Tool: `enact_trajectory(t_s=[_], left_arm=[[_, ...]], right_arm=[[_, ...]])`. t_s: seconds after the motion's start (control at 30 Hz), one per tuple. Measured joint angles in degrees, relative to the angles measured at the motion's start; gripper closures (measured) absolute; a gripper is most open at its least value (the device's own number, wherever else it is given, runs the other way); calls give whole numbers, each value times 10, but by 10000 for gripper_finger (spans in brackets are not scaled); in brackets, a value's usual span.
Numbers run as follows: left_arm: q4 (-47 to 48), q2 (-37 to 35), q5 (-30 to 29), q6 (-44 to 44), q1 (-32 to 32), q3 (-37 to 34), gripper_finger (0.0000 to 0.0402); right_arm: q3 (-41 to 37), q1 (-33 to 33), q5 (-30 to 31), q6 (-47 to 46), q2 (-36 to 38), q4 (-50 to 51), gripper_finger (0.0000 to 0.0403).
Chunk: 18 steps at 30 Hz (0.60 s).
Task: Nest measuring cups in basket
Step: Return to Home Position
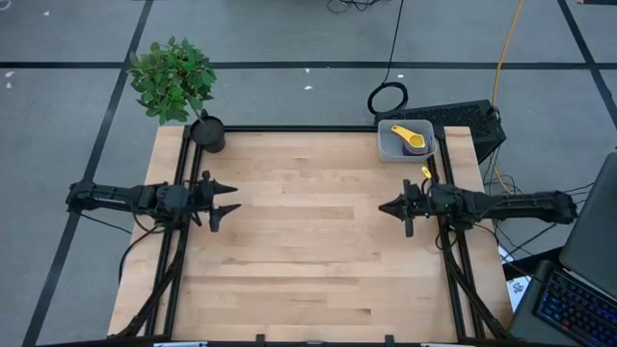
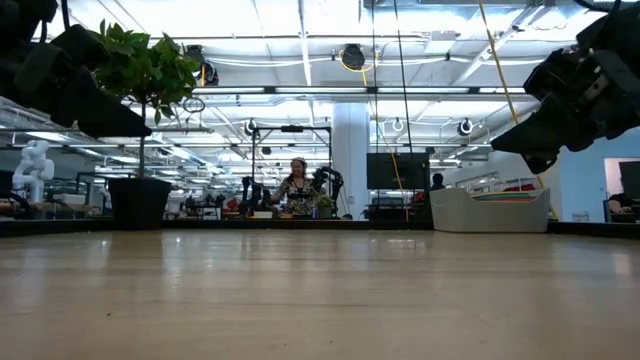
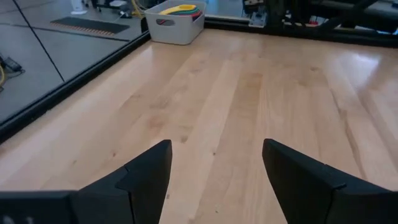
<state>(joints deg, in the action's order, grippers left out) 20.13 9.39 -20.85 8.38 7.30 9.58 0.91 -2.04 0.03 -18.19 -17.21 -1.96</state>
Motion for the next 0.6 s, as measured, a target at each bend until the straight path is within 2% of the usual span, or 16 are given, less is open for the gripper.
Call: enact_trajectory(t_s=[0.17,0.27,0.47,0.6], left_arm=[[18,-21,-3,28,13,0,147],[27,-35,-23,33,28,0,162],[22,-66,-34,26,63,-8,248],[-93,-86,-22,-33,83,-48,309]], right_arm=[[0,88,87,-13,1,-15,403],[0,135,137,-12,1,-19,403],[0,188,213,40,3,-22,403],[0,189,206,74,15,-26,403]])
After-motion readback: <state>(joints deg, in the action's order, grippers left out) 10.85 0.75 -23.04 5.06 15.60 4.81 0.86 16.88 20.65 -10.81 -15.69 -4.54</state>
